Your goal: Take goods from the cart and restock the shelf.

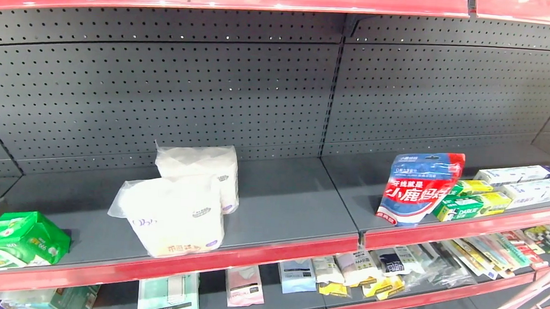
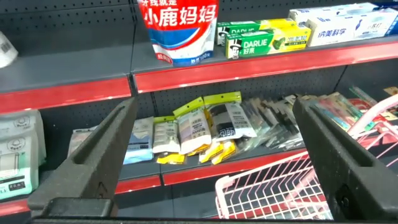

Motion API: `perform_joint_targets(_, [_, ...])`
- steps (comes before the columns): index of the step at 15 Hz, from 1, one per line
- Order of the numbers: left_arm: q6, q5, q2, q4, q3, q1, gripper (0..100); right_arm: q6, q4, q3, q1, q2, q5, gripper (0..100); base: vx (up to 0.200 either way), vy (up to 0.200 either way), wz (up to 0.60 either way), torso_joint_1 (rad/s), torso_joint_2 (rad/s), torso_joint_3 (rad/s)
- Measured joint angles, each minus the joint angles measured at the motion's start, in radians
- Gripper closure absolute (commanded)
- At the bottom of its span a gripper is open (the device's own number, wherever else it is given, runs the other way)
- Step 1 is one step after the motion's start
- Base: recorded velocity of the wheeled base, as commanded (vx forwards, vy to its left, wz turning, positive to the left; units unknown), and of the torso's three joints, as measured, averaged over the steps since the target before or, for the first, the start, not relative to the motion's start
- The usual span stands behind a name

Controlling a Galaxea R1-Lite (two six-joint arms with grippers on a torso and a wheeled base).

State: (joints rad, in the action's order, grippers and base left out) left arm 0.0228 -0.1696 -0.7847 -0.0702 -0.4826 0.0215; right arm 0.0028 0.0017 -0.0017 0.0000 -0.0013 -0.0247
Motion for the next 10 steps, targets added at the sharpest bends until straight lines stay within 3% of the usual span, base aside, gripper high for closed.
perform_joint_targets(4, [-0.004, -0.029, -0.274, -0.064, -0.022, 0.025, 0, 0.0, 0.0, 0.0, 0.0, 0.0, 0.0, 0, 0.0, 0.0, 0.0, 0.0, 0.0, 0.0])
perform_joint_targets(8, [-0.009, -0.03, -0.424, -0.088, -0.013, 0.038, 0, 0.0, 0.0, 0.0, 0.0, 0.0, 0.0, 0, 0.0, 0.0, 0.0, 0.0, 0.0, 0.0])
perform_joint_targets(10, [-0.011, -0.03, -0.49, -0.147, -0.013, 0.039, 0, 0.0, 0.0, 0.0, 0.0, 0.0, 0.0, 0, 0.0, 0.0, 0.0, 0.0, 0.0, 0.0])
